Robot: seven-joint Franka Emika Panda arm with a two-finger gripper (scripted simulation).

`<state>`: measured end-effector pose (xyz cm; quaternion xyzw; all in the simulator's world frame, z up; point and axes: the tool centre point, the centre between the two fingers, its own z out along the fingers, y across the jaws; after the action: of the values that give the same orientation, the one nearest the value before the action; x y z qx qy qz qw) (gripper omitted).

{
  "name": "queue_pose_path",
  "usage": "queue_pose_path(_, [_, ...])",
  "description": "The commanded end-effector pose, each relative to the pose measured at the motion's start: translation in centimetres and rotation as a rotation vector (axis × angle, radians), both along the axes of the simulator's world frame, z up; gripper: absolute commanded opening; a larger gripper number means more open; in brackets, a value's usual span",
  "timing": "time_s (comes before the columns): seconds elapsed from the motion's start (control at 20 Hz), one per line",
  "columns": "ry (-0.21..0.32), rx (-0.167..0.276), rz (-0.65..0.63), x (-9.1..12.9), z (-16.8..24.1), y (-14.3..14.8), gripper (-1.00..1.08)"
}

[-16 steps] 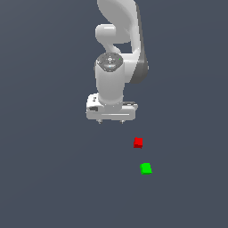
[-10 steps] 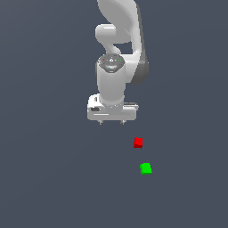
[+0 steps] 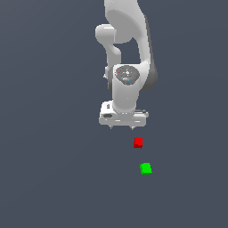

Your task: Stack the red cube on top of the green cube.

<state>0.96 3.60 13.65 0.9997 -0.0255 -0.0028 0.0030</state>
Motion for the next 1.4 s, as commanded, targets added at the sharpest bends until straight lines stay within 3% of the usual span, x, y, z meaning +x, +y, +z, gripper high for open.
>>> queue_pose_path(0.0, [-0.001,0.002,-0.016,0.3,-1.3,1.9,1.00])
queue_pose_path(0.3, [-0.004,0.004,-0.057,1.4,-4.4,6.3,1.00])
queue_pose_path(0.6, [-0.006,0.005,-0.081,2.3,-6.2,8.9,1.00])
queue_pose_path(1.35, [-0.005,0.006,-0.086,2.5,-8.9,9.5,1.00])
